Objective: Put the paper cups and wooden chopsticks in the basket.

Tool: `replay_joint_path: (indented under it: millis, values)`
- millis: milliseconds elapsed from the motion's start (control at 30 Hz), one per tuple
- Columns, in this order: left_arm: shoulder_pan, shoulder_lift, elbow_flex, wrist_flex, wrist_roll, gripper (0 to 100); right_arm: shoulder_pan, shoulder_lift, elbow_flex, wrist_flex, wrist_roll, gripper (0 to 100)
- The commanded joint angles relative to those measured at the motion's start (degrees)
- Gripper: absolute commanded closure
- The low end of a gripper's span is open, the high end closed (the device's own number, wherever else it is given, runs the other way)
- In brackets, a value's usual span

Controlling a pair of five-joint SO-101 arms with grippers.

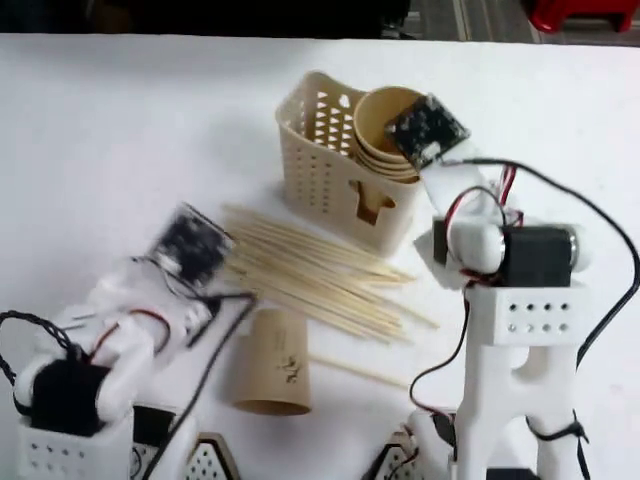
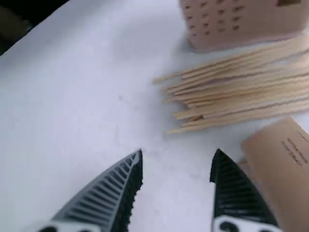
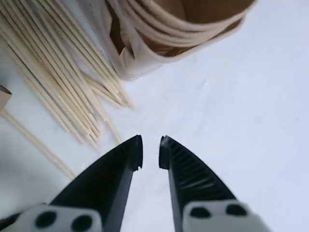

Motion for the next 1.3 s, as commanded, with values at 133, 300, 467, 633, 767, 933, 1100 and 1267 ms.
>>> replay_joint_path:
  millis: [133,300,467,633,767,933,1100,1267]
  values:
    - [13.14,-0.4,-3.87,9.85,-3.96,69,5.85,-12.0,21.45,-12.09,-0.44,93.2]
    - [17.45,-0.4,-3.87,11.16,-10.55,69,9.45,-17.01,33.32,-19.74,-0.44,93.2]
    - [22.02,-0.31,-2.73,11.87,-15.03,69,11.3,-18.24,40.62,-24.92,-0.44,93.2]
    - [28.35,-0.22,1.49,9.85,-15.38,69,12.09,-18.24,43.25,-27.03,-3.43,93.2]
    - [30.55,2.95,5.8,7.47,-15.38,69,12.09,-18.33,43.34,-27.03,-9.05,93.2]
    - [31.25,9.45,2.64,9.32,-15.38,69,12.26,-18.42,43.43,-27.3,-11.69,93.3]
    - [35.74,14.46,2.81,8.97,-16.97,69,14.99,-18.42,43.43,-27.3,-12.22,93.3]
    - [36.44,18.59,2.9,4.92,-14.07,69,16.22,-18.24,43.78,-27.3,-12.22,93.5]
